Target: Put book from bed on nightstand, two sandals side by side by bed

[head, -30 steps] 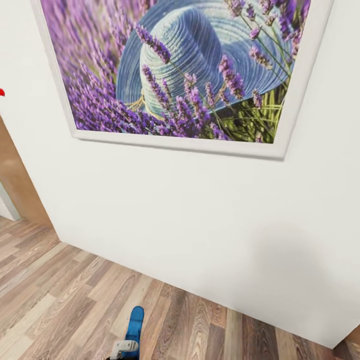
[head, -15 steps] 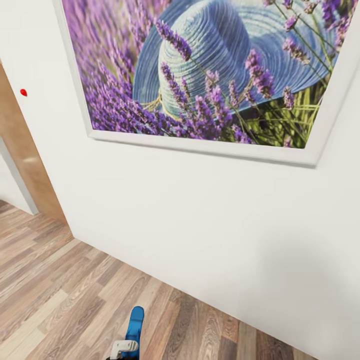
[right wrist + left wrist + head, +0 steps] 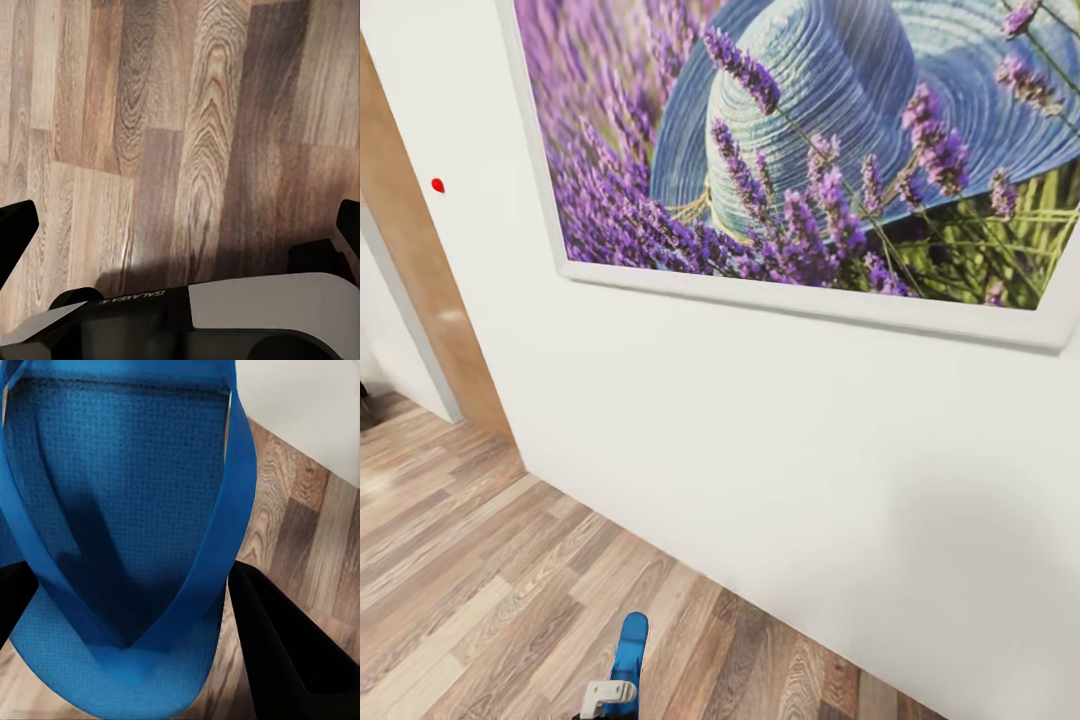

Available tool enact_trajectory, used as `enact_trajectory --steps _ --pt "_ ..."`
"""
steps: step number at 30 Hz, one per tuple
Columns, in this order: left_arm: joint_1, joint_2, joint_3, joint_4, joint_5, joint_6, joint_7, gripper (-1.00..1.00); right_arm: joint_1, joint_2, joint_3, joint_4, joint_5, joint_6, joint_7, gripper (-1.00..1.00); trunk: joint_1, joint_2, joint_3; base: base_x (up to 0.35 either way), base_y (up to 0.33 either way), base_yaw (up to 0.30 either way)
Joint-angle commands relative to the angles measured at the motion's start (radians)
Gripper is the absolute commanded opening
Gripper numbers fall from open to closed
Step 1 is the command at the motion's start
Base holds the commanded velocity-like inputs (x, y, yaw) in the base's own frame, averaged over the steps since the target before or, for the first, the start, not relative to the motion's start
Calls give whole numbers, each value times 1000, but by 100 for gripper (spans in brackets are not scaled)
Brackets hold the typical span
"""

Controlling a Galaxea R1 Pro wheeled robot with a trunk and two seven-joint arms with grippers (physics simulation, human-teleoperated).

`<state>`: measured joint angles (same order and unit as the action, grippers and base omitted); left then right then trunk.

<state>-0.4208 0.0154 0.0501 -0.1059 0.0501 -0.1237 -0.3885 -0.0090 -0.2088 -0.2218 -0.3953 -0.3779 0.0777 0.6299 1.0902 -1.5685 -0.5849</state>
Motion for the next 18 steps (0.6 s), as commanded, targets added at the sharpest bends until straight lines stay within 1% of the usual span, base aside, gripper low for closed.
enact_trajectory --steps 1,13,15,18 --pt "-1 0 5 2 4 0 -7 -100 0 0 -4 0 -9 8 5 100 0 0 -1 3 0 287" --pt "-1 0 5 2 4 0 -7 -100 0 0 -4 1 -9 8 5 100 0 0 -1 1 0 288" --pt "-1 0 5 2 4 0 -7 -100 0 0 -4 1 -9 8 5 100 0 0 -1 113 0 143" --pt "-1 0 5 2 4 0 -7 -100 0 0 -4 1 -9 8 5 100 0 0 -1 242 0 58"
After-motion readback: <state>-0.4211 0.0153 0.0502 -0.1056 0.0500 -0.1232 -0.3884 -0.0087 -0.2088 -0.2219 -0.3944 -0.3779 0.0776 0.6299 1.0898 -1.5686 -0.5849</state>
